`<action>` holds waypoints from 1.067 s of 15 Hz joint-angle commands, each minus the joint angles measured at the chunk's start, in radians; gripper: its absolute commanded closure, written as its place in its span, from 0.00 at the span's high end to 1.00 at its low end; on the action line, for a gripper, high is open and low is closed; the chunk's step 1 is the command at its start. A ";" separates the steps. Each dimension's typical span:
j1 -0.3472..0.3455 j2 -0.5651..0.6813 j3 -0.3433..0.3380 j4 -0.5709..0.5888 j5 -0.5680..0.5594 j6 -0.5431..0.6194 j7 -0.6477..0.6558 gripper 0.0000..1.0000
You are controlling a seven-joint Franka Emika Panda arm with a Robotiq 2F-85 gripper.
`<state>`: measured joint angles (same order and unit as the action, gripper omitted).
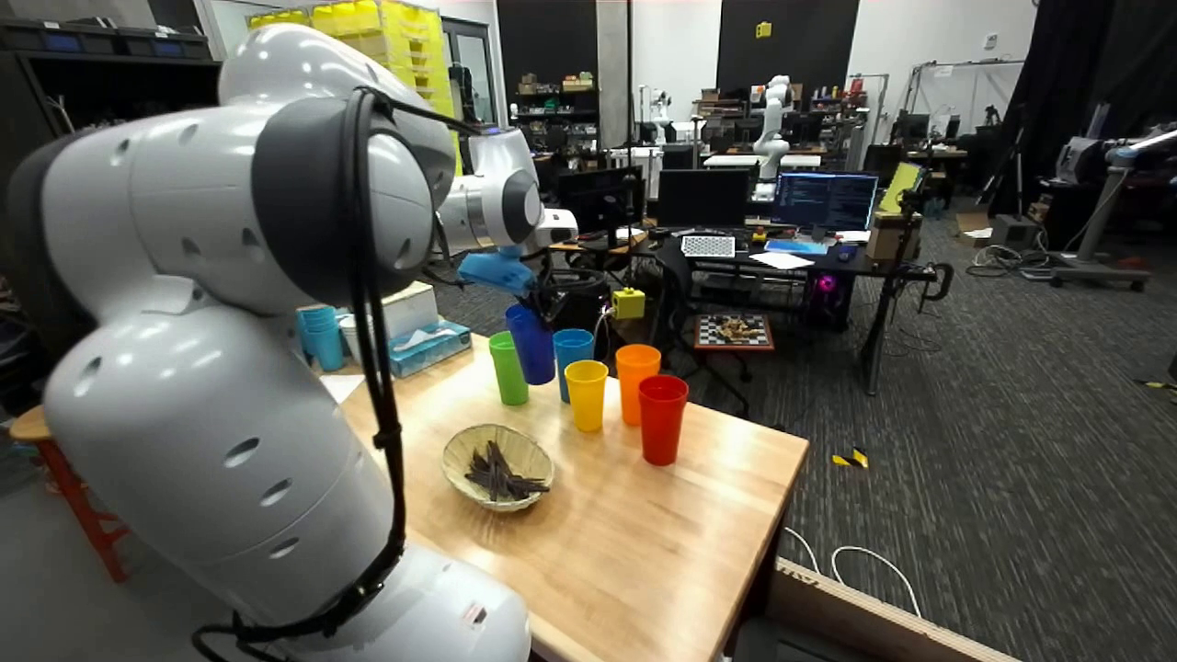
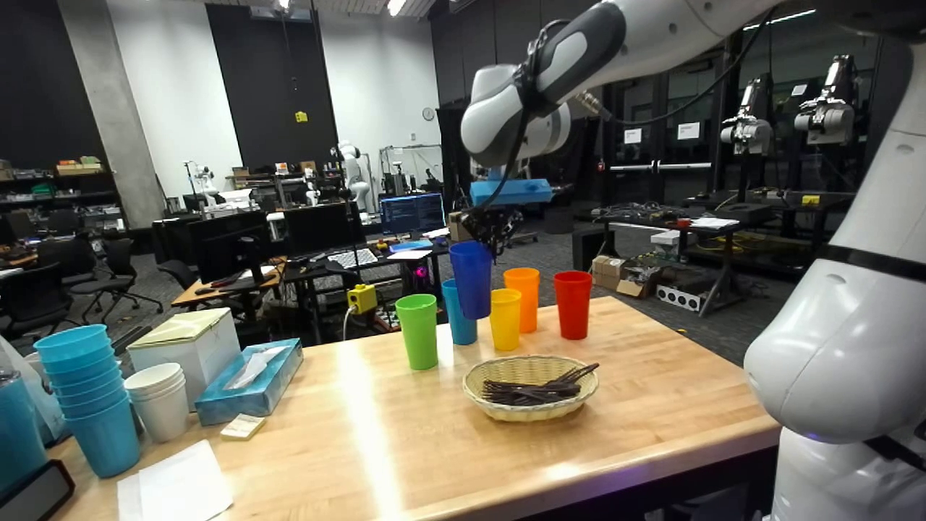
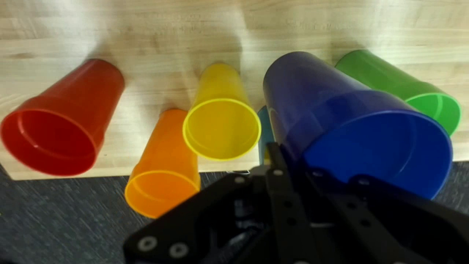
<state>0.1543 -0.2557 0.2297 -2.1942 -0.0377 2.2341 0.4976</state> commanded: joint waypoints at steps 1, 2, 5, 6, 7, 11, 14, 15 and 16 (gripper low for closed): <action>-0.038 -0.108 -0.035 -0.003 0.002 -0.031 -0.054 0.02; -0.054 -0.129 -0.046 -0.002 -0.004 -0.016 -0.064 0.02; -0.101 -0.163 -0.086 0.009 0.008 0.019 -0.087 0.02; -0.118 -0.168 -0.097 0.014 0.008 0.022 -0.090 0.02; -0.133 -0.170 -0.109 0.020 0.007 0.024 -0.096 0.02; -0.184 -0.159 -0.156 0.038 0.008 0.028 -0.124 0.02; -0.205 -0.148 -0.184 0.041 0.015 0.030 -0.143 0.02; -0.211 -0.145 -0.189 0.041 0.011 0.031 -0.146 0.02; -0.217 -0.142 -0.194 0.040 0.009 0.034 -0.150 0.02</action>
<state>-0.0460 -0.4083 0.0478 -2.1681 -0.0370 2.2637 0.3750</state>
